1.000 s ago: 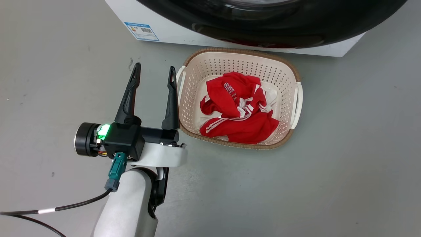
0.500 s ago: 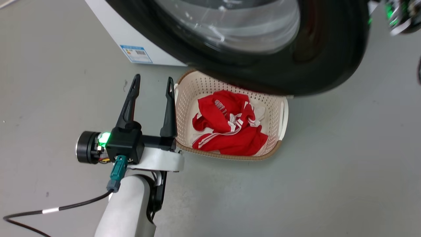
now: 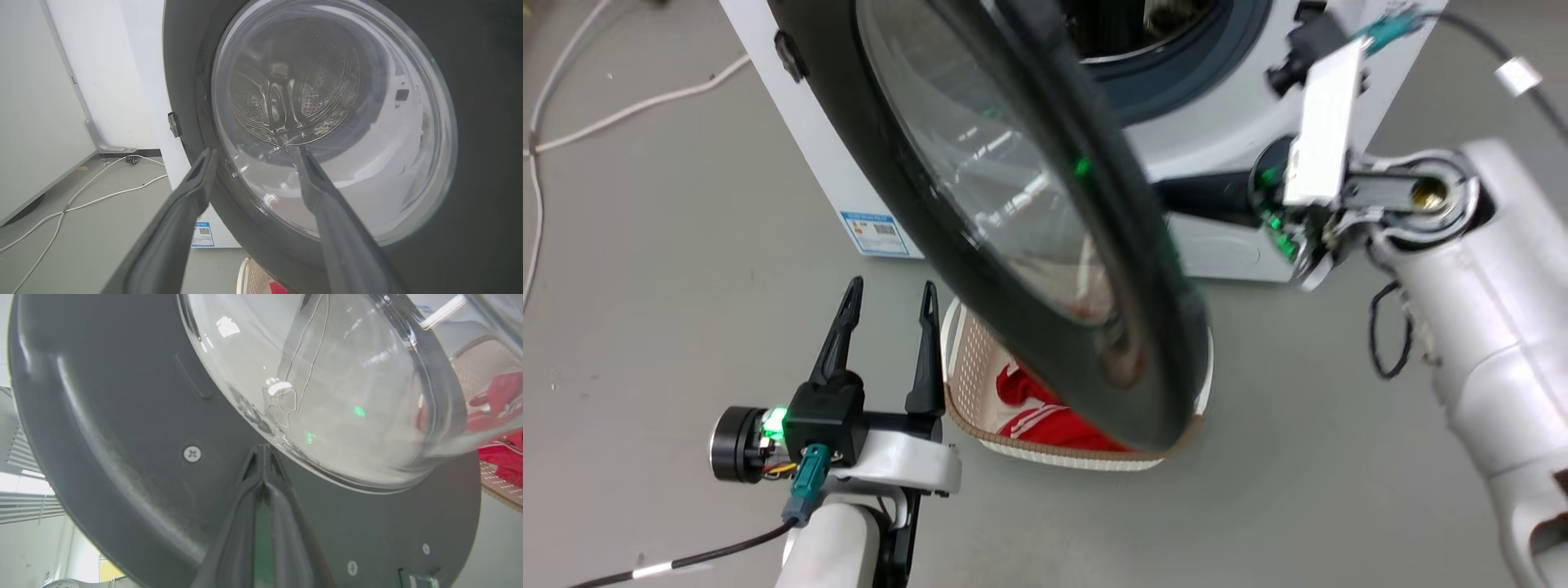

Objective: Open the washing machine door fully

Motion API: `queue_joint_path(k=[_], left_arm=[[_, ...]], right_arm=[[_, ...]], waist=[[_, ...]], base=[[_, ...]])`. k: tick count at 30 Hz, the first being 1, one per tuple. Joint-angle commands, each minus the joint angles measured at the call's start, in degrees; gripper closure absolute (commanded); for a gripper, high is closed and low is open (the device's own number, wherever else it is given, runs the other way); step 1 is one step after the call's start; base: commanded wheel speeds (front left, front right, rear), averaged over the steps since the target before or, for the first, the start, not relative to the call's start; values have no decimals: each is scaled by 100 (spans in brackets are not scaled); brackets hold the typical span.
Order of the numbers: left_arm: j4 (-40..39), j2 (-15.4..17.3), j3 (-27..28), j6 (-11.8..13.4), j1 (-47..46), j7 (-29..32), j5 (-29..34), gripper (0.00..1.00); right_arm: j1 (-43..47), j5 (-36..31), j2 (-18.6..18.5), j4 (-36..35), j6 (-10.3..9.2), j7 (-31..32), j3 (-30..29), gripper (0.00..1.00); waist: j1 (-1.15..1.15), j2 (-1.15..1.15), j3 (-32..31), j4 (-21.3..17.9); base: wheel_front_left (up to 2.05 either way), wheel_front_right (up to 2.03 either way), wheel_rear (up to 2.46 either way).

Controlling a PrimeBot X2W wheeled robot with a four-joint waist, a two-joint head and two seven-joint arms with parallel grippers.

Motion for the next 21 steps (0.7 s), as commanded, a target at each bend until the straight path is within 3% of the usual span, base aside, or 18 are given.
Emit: queue_joint_path(k=[1,14,19,21], left_arm=[[27,-3,41,-43,121,-15,20,0],[97,-3,46,-87,365,-15,16,0],[84,-3,77,-85,393,-15,43,0],[81,-4,101,-79,396,-15,45,0]], right_arm=[[279,75,139,-167,1,21,57,100],[1039,243,552,-659,1,-240,244,100],[1217,211,545,-800,1,-875,-6,100],[1343,76,476,-872,1,-1465,-213,100]], waist=[[0,0,-223,1],[0,0,-548,56],[0,0,-572,16],[0,0,-587,-21]], base=[[0,0,0],[0,0,0],[0,0,0],[0,0,0]])
